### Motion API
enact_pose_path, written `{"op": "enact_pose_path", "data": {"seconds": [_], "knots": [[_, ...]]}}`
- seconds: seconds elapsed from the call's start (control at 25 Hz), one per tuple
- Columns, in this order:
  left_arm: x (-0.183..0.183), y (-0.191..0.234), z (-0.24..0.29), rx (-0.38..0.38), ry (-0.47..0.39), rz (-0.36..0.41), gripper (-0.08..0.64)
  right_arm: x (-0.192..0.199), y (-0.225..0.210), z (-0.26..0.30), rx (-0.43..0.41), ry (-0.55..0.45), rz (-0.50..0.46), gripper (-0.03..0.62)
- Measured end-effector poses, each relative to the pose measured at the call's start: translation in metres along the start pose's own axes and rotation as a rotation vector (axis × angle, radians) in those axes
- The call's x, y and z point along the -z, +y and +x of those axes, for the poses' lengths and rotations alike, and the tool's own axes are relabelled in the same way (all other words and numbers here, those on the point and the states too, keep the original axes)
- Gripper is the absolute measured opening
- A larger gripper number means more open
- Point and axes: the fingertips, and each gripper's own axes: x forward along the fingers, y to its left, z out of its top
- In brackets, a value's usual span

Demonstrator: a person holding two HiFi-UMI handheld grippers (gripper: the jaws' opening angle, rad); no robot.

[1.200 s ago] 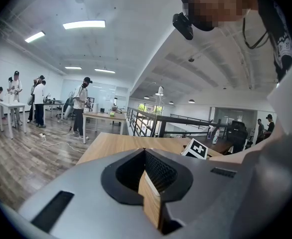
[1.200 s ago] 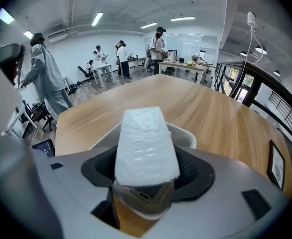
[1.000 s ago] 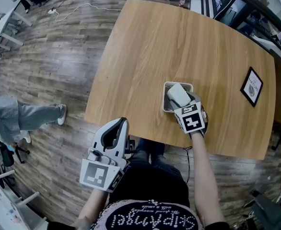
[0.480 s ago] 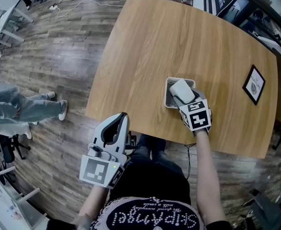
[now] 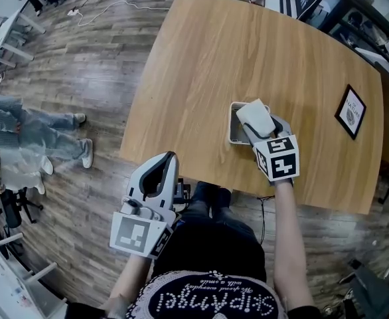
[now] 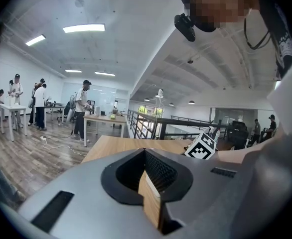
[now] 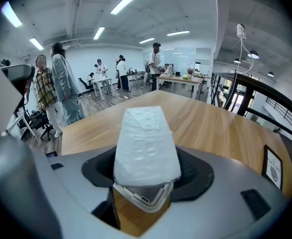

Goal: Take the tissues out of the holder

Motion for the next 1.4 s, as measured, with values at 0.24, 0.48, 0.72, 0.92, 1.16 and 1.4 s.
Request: {"op": "enact_pose_path", "data": {"seconds": [0.24,0.48,0.72,0.92,1.16,1.4], "knots": [[-0.004,-0.006,-0.006,0.017,-0.019,0.000,0.005,-0.028,-0.003,-0.032,0.032,-0.112,0.023,0.287],[-0.003,-0.013,-0.013,0.043,-0.033,0.021,0.005,-0.043,0.003,-0.065,0.049,-0.186,0.034,0.287],[-0.007,-0.024,-0.017,0.081,-0.057,0.046,0.005,-0.053,0.015,-0.107,0.064,-0.275,0.055,0.287],[-0.011,-0.032,-0.019,0.111,-0.074,0.054,0.005,-0.061,0.028,-0.140,0.070,-0.363,0.093,0.287],[-0.018,-0.045,-0.019,0.146,-0.095,0.065,0.005,-0.061,0.041,-0.174,0.067,-0.454,0.133,0.287],[-0.019,-0.055,-0.019,0.175,-0.101,0.073,0.005,-0.055,0.055,-0.196,0.037,-0.530,0.122,0.287]]}}
